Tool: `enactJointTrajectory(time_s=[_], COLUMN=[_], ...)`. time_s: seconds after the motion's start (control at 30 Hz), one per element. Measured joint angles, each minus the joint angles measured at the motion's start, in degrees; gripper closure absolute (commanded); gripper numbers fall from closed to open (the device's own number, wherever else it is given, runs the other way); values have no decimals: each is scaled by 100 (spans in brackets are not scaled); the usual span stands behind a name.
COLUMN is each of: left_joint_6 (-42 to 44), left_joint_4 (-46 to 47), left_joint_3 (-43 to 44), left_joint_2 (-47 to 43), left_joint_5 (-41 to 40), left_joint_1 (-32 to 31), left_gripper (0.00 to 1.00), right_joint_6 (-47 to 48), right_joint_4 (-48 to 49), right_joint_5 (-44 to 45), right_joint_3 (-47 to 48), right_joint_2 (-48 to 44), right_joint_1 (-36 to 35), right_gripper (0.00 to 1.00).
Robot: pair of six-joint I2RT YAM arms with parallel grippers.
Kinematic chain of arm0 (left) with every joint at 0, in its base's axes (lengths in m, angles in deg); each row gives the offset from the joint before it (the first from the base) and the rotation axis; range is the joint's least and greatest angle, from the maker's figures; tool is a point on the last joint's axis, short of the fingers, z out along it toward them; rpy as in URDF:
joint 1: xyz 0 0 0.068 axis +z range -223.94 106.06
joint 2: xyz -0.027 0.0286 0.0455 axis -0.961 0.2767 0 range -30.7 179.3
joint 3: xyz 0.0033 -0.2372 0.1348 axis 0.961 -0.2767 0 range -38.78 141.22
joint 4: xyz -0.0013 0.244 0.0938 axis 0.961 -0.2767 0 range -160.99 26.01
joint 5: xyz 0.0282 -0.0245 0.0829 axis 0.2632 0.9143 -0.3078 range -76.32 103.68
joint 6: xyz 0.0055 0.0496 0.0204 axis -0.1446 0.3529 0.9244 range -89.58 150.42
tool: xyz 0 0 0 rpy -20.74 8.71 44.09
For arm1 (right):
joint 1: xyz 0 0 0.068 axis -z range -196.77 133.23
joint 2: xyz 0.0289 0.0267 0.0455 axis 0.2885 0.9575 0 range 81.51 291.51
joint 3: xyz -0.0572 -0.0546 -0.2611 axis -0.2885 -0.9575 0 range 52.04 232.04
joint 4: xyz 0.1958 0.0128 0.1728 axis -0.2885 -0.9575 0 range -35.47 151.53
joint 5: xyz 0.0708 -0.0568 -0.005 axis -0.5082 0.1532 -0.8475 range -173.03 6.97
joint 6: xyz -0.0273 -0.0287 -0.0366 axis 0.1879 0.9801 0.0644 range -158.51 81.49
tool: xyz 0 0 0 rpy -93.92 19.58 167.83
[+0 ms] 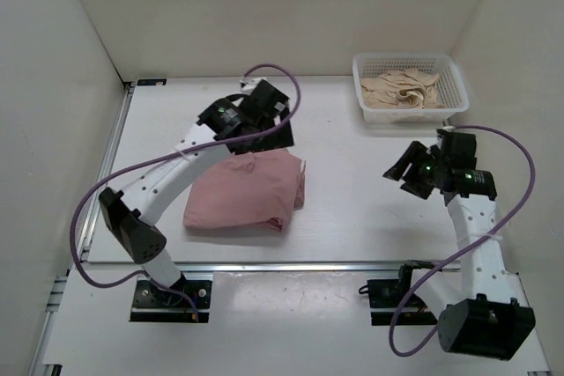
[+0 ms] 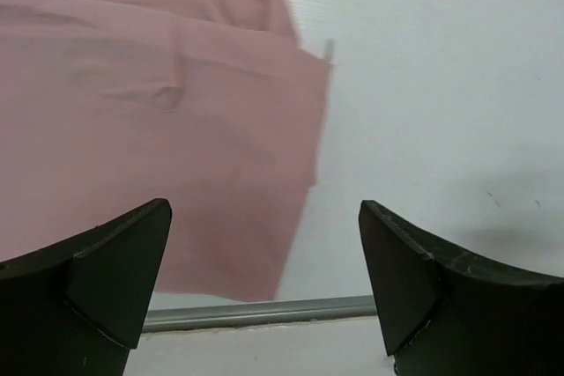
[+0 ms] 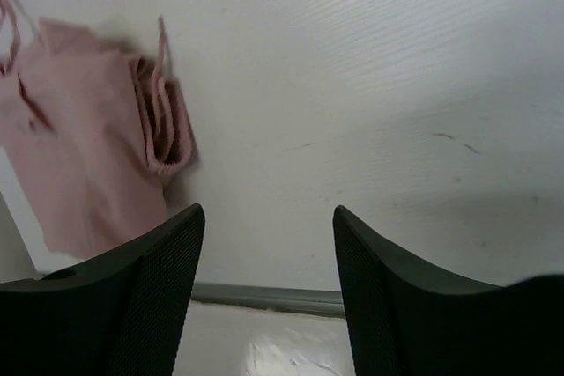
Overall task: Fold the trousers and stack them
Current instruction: Fold the trousers
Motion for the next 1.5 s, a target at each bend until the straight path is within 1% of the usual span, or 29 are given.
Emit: enactJointTrajectory(time_s=[0.03, 0.13, 0.2, 0.27, 0.33, 0.37, 0.47, 0.63, 0.67, 0.73, 0.77, 0.8, 0.83, 0.9, 1.03, 1.27, 1.4, 1.5], left_joint_6=[0, -17, -63, -125, -175, -188, -225, -197, -175, -153, -144, -133, -129, -105, -20, 125, 151, 190], left_joint_4=[46, 116, 31, -28, -142, -164, -199, -168, -173, -184, -190, -188, -195, -203, -227, -273, -278, -269], left_joint_3=[-162, -1005, -1718, -2365, -2844, -3014, -3209, -3204, -3195, -3171, -3161, -3156, -3143, -3128, -3071, -2924, -2907, -2909], left_joint_2=[-149, -817, -1338, -1794, -2155, -2306, -2673, -3082, -3091, -3073, -3067, -3067, -3067, -3069, -3073, -3191, -3250, -3237], left_joint_5=[11, 28, 33, 98, 195, 249, 332, 378, 382, 396, 404, 411, 413, 417, 435, 476, 535, 629], left_joint_1=[210, 817, 1207, 1453, 1652, 1735, 1945, 2173, 2205, 2253, 2277, 2293, 2304, 2339, 2404, 2647, 2647, 2647], left_gripper=[0, 1, 1, 1, 1, 1, 1, 1, 1, 1, 1, 1, 1, 1, 1, 1, 1, 1], right_joint_6=[35, 122, 142, 131, 96, 90, 55, 0, -13, -55, -66, -74, -81, -149, -216, -92, 59, 184], right_joint_4=[57, 251, 452, 656, 885, 984, 1113, 1309, 1340, 1416, 1429, 1427, 1423, 1368, 1163, 702, 664, 570], right_joint_5=[-66, -363, -619, -778, -855, -879, -949, -855, -817, -758, -730, -688, -634, -538, -214, 267, 317, 278], right_joint_3=[9, 144, 365, 595, 789, 876, 1228, 1930, 2028, 2168, 2201, 2243, 2299, 2448, 2841, 3897, 4323, 4371], right_joint_2=[74, 643, 1261, 1867, 2422, 2664, 3342, 4308, 4472, 4780, 4898, 5007, 5119, 5278, 5283, 4922, 4854, 4944], right_joint_1=[-212, -1268, -1980, -2559, -3095, -3311, -3823, -4376, -4459, -4618, -4664, -4699, -4723, -4758, -4850, -5007, -4802, -4535], right_gripper=[35, 25, 24, 24, 24, 26, 26, 26, 29, 33, 38, 57, 74, 100, 100, 100, 100, 100])
